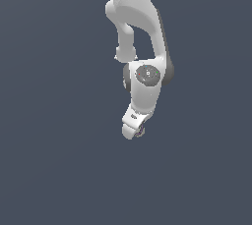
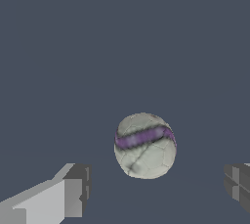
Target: Pick up the object and move it to a goal position.
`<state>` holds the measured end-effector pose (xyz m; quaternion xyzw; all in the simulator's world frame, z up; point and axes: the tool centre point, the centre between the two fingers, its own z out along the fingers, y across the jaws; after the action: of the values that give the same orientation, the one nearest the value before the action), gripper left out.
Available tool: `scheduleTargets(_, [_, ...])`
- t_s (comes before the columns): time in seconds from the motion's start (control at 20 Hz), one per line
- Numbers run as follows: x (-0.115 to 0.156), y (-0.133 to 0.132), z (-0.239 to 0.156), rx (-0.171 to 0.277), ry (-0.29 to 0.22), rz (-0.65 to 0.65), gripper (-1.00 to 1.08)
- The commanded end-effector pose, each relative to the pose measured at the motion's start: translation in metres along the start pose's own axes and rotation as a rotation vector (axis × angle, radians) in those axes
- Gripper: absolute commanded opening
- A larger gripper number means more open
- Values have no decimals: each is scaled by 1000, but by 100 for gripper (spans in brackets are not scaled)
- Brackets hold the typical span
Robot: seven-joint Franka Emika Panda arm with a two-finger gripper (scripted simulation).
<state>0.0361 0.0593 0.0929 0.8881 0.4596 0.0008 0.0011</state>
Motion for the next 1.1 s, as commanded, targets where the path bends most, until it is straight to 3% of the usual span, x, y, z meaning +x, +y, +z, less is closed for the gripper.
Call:
scheduleTargets(0.0, [0,0,4,1,0,-27,100])
scheduleTargets(0.45, [0,0,9,3,-1,-41,100])
scheduleTargets(1.05, [0,0,56,3,0,-47,100])
